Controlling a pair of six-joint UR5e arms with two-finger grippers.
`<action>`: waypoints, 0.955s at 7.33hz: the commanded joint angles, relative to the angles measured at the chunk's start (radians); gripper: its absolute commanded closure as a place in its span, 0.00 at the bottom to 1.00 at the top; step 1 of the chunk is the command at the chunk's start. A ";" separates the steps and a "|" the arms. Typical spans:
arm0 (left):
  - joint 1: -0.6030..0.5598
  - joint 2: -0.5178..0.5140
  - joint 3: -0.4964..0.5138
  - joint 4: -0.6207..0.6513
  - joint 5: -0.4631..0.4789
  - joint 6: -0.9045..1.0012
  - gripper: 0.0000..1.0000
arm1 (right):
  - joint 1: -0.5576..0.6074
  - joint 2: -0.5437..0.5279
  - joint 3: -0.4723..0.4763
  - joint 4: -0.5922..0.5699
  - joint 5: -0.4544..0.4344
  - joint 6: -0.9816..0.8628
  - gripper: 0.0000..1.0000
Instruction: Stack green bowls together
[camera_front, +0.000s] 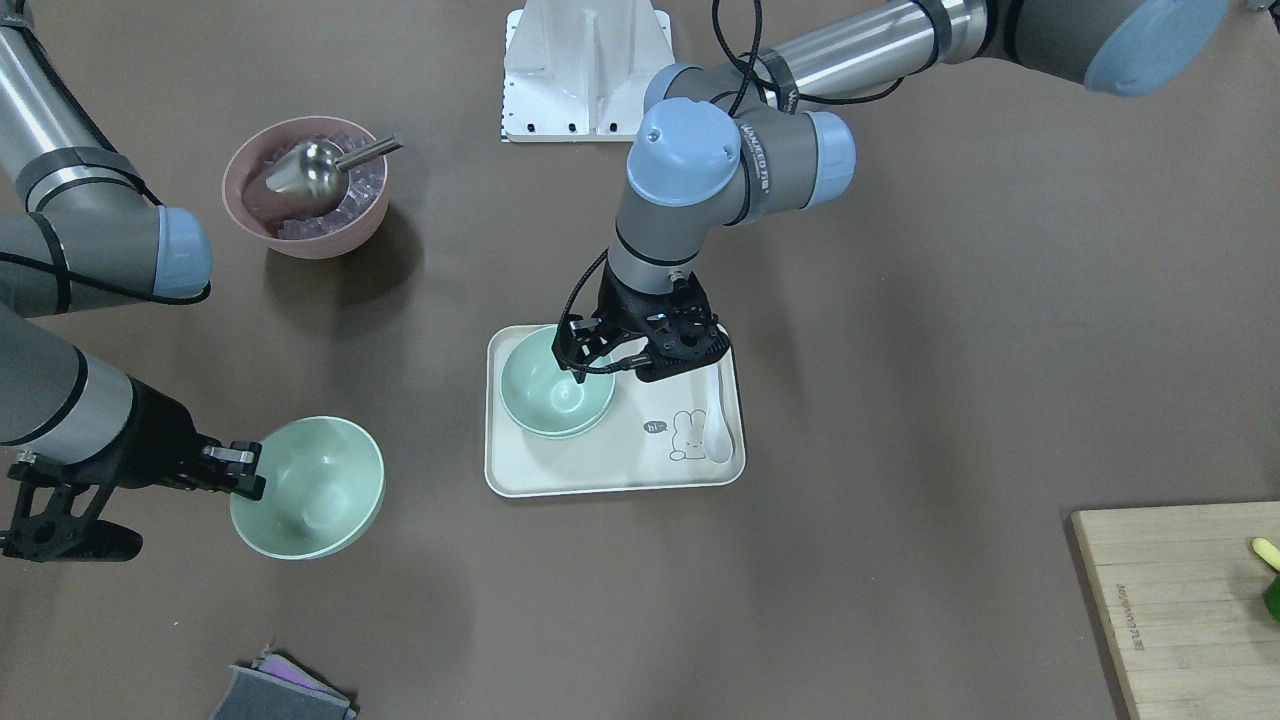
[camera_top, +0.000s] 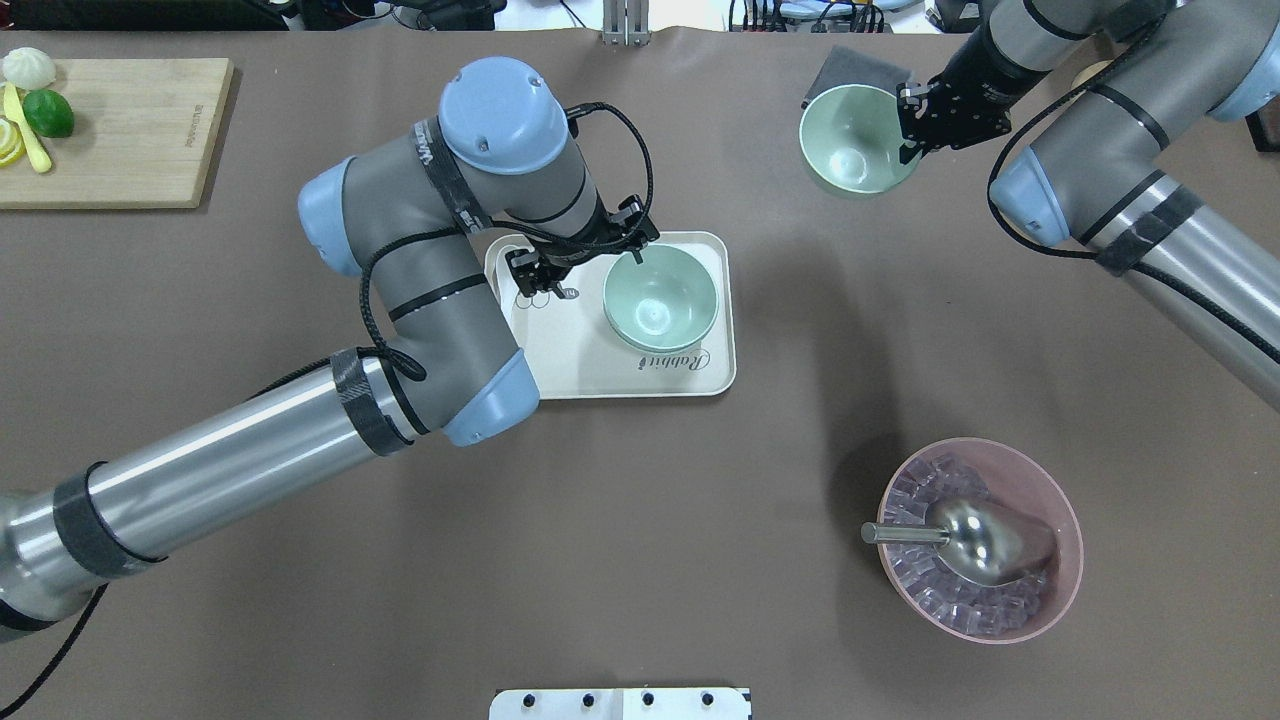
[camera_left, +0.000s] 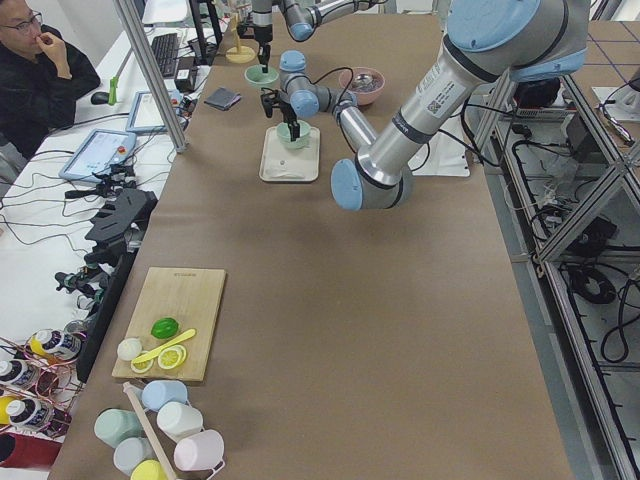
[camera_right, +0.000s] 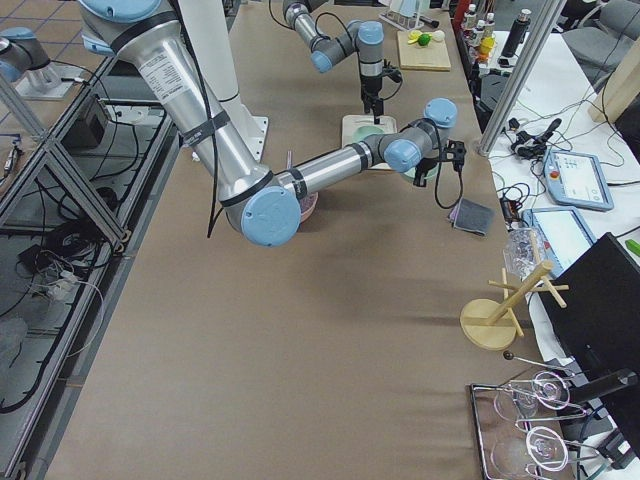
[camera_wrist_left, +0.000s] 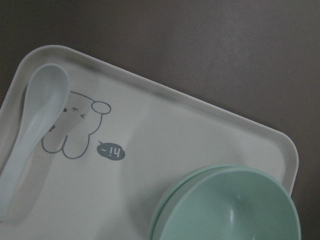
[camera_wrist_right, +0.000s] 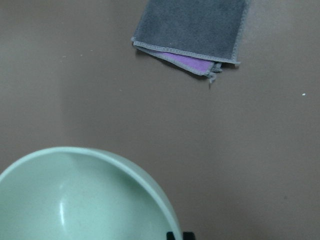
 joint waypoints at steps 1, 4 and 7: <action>-0.127 0.139 -0.198 0.137 -0.101 0.202 0.02 | -0.057 0.043 0.005 0.000 -0.007 0.057 1.00; -0.290 0.298 -0.354 0.218 -0.229 0.397 0.02 | -0.207 0.147 0.001 -0.002 -0.090 0.208 1.00; -0.323 0.316 -0.353 0.218 -0.234 0.442 0.02 | -0.273 0.156 0.027 -0.028 -0.114 0.273 1.00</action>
